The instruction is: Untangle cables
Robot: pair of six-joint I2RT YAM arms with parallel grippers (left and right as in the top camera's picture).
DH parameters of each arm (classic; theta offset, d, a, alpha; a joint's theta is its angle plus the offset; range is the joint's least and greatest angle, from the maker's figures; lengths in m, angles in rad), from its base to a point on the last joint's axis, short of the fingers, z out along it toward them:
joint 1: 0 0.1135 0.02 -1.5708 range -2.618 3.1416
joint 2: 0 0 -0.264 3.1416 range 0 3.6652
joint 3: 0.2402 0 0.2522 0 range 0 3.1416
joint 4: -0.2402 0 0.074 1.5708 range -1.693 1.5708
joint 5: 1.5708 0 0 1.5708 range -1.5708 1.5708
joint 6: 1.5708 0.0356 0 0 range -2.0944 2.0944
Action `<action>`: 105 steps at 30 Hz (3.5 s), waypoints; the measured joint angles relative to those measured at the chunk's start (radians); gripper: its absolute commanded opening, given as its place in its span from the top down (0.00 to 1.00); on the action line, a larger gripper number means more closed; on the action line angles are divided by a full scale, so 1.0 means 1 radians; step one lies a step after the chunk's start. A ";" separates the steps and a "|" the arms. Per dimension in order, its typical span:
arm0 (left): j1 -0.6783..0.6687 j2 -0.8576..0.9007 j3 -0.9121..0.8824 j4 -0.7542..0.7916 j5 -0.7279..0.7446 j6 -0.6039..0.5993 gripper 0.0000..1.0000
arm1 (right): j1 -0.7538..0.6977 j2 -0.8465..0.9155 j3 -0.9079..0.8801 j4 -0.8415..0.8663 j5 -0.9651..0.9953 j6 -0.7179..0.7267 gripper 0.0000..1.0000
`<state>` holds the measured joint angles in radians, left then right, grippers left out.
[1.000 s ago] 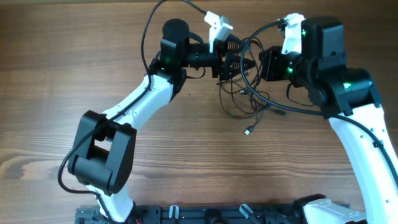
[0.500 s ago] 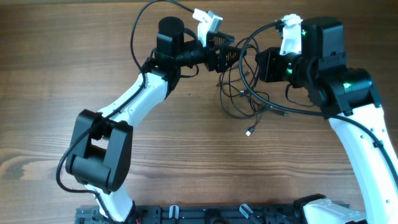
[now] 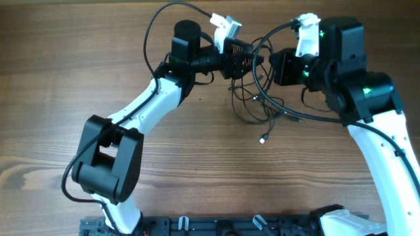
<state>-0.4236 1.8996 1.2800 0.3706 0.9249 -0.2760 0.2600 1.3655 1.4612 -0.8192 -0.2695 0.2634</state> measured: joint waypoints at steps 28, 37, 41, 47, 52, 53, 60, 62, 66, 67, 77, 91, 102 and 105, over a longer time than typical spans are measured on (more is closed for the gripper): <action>0.529 0.003 0.001 -0.132 0.455 -0.060 0.95 | -0.247 0.070 0.000 0.027 0.391 0.048 0.28; 0.595 -0.158 0.001 -0.134 0.540 -0.136 0.91 | -0.171 0.396 0.000 0.036 -0.333 -0.385 0.34; 0.542 -0.250 0.001 -0.132 0.547 -0.142 0.84 | -0.072 0.421 0.000 0.098 -0.433 -0.417 0.32; 0.533 -0.254 0.002 -0.181 0.546 -0.157 0.54 | 0.033 0.502 -0.030 0.060 -0.201 -0.287 0.23; 0.530 -0.254 0.001 -0.217 0.514 -0.155 0.44 | 0.157 0.559 -0.059 0.027 -0.182 -0.401 0.17; 0.530 -0.254 0.001 -0.233 0.509 -0.153 0.44 | 0.165 0.559 -0.059 0.017 -0.182 -0.416 0.17; 0.530 -0.254 0.001 -0.263 0.493 -0.133 0.43 | 0.169 0.563 -0.059 -0.014 -0.182 -0.491 0.14; 0.530 -0.254 0.001 -0.263 0.493 -0.130 0.43 | 0.169 0.580 -0.059 -0.001 -0.182 -0.502 0.14; 0.530 -0.254 0.001 -0.268 0.493 -0.130 0.40 | 0.169 0.679 -0.059 0.032 -0.224 -0.524 0.47; 0.530 -0.254 0.001 -0.270 0.493 -0.129 0.41 | 0.169 0.692 -0.060 0.037 -0.234 -0.523 0.85; 0.529 -0.254 0.007 -0.545 0.378 0.006 0.31 | 0.151 0.641 0.056 -0.038 -0.229 -0.337 0.96; 0.291 -0.254 0.009 -0.883 0.095 0.354 0.27 | -0.352 -0.040 0.299 -0.400 0.414 -0.010 0.96; 0.235 -0.247 0.001 -0.912 0.029 0.380 0.25 | -0.328 0.295 0.282 -0.414 0.259 0.021 0.96; 0.239 -0.235 -0.008 -0.890 0.013 0.400 0.24 | -0.165 0.396 0.277 -0.361 0.224 0.022 0.96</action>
<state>-0.1848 1.6642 1.2724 -0.5194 0.9382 0.1242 0.0952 1.7615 1.7378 -1.1805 -0.0452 0.2855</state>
